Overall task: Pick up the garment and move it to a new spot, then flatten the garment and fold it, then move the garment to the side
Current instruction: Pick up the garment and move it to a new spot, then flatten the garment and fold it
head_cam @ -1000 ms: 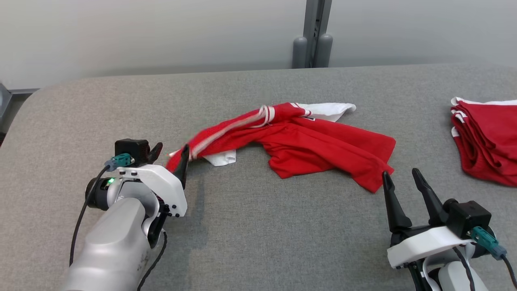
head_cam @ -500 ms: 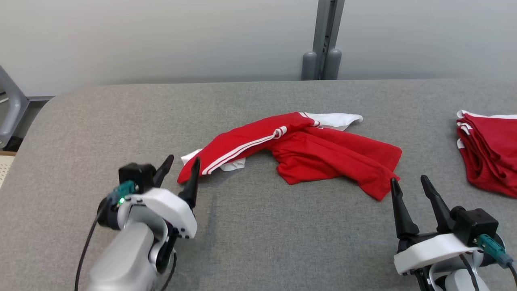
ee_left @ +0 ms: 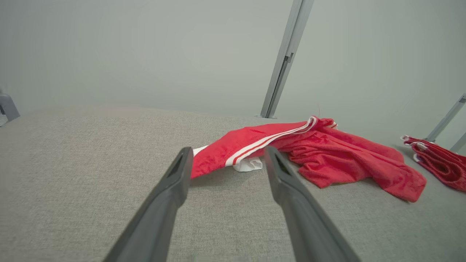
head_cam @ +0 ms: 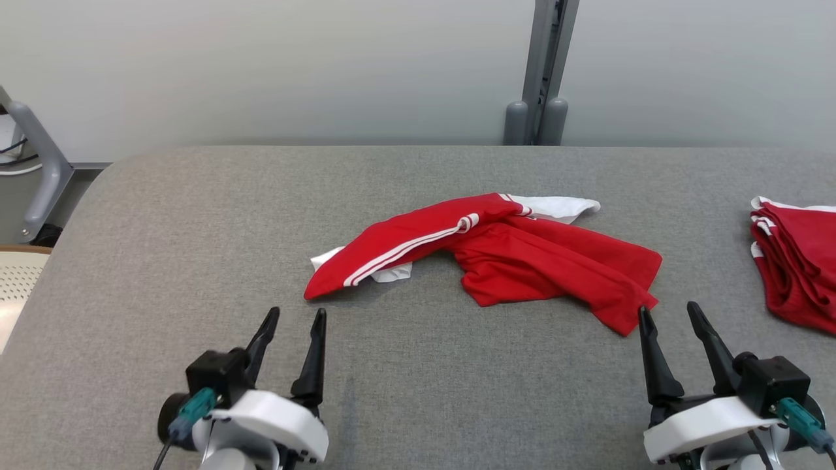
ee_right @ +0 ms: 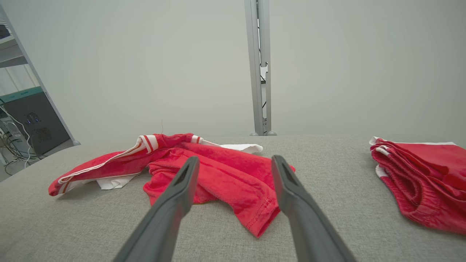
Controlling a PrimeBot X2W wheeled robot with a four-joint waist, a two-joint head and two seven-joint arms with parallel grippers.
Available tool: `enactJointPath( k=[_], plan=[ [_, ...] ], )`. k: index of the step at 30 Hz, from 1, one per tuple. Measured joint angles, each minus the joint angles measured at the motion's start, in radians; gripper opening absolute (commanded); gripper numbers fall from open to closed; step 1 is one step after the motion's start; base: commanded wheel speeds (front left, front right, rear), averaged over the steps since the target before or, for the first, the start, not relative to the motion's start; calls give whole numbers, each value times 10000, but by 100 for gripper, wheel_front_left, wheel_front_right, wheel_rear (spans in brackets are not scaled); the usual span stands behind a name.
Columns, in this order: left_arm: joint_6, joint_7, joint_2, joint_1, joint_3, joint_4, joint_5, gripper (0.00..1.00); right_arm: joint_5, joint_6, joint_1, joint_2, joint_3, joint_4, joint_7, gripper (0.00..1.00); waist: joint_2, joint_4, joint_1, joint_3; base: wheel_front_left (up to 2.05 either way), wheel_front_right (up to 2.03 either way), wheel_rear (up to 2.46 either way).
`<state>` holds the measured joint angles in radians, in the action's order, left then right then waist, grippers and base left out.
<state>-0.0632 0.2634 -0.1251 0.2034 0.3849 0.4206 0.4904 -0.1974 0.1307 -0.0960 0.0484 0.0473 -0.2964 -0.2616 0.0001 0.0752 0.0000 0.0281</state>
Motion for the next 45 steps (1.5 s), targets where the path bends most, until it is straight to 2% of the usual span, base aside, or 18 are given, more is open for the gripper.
enactJointPath(
  k=[6,15,30,45],
  plan=[
    [-171,0,-40,-826,-633,-849,-554,100,-40,0,298,2,98,211,0,100,0,72,0,-73,0,0,0],
    [-155,0,171,-1508,-1528,-1396,-1049,100,-165,0,500,0,134,291,0,100,0,34,0,-160,0,0,0],
    [272,0,525,-1580,-1941,-1137,-1567,100,-222,0,507,2,132,318,0,100,0,50,0,-212,0,0,0],
    [462,0,692,-1541,-2174,-1076,-1833,100,-215,0,482,0,144,374,0,100,0,45,0,13,0,0,0]
  ],
)
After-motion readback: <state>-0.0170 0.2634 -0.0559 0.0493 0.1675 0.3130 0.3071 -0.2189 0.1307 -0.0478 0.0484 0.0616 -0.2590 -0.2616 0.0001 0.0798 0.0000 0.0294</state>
